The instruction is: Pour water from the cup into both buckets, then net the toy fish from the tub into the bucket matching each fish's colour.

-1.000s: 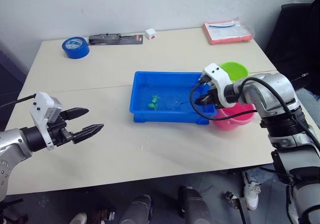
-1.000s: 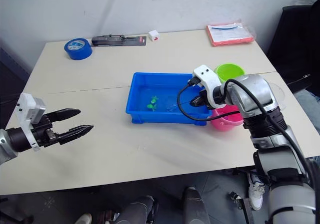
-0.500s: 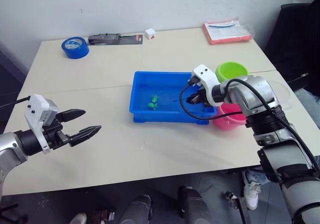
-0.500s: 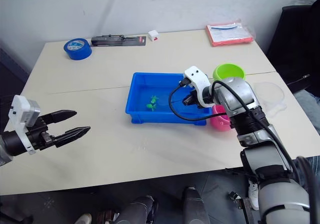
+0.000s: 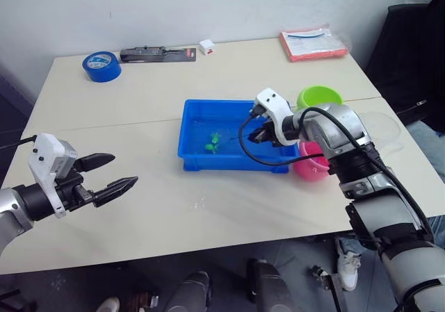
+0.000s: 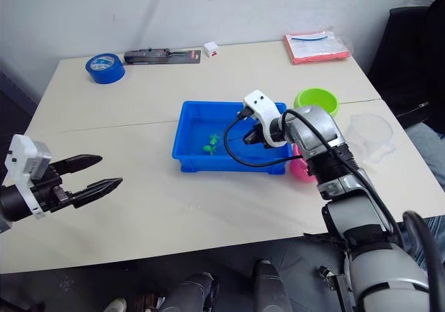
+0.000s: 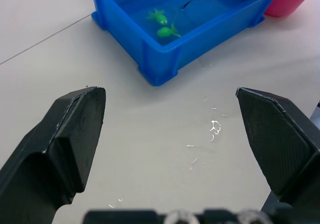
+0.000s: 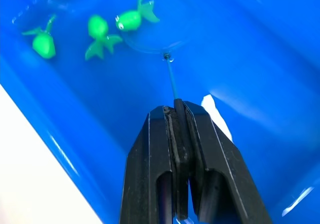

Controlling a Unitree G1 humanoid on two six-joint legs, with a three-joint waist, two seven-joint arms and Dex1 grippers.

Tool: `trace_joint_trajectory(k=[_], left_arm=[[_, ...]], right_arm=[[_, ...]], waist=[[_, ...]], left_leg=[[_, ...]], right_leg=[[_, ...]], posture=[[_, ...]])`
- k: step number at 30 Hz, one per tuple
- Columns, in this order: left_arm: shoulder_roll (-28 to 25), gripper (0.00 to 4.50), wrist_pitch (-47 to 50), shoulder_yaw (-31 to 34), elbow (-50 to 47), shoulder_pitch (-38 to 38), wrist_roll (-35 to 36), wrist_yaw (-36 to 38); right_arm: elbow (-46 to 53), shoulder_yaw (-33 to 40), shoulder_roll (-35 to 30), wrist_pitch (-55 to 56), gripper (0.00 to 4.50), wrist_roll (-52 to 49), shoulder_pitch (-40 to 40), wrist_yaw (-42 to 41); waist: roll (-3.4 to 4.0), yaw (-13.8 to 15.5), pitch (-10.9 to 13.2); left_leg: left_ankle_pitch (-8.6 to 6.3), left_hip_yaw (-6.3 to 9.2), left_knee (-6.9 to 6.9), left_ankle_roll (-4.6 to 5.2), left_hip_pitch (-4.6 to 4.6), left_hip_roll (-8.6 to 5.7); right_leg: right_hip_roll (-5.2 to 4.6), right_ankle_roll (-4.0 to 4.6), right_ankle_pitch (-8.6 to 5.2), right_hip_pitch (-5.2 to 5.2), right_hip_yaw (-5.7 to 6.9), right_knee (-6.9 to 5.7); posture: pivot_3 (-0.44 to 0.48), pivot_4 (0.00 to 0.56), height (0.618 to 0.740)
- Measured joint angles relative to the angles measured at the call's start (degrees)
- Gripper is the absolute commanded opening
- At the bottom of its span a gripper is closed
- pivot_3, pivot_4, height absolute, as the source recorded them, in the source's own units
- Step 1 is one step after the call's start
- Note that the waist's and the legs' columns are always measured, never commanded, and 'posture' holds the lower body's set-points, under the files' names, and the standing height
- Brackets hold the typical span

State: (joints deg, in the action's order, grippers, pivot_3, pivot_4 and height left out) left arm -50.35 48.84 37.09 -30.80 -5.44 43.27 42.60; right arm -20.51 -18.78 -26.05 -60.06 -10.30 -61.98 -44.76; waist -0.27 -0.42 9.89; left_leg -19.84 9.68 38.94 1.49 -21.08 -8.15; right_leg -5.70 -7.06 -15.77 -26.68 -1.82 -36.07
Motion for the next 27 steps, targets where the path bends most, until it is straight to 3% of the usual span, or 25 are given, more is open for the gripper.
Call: trace_joint_trajectory(k=[16,27], left_arm=[[-1.5,4.5,-1.9,-5.5,5.0,7.1,-0.7,1.3],[-1.9,4.5,-6.8,-14.6,13.5,18.1,-3.3,5.1]], right_arm=[[6.4,8.5,-0.2,-6.5,0.78,-3.9,0.2,1.9],[20.2,18.2,-6.1,-8.0,0.78,-9.1,7.9,3.1]], waist=[[0.01,0.1,0.0],[0.01,0.0,0.0]], left_leg=[[-0.03,-0.02,0.01,-0.04,-0.01,0.07],[-0.04,-0.15,0.0,-0.03,0.0,0.09]], right_leg=[[0.08,0.05,0.04,0.0,0.0,0.03],[0.11,0.0,0.07,-0.03,0.04,0.06]], posture=[[0.0,0.15,0.74],[0.0,0.15,0.74]])
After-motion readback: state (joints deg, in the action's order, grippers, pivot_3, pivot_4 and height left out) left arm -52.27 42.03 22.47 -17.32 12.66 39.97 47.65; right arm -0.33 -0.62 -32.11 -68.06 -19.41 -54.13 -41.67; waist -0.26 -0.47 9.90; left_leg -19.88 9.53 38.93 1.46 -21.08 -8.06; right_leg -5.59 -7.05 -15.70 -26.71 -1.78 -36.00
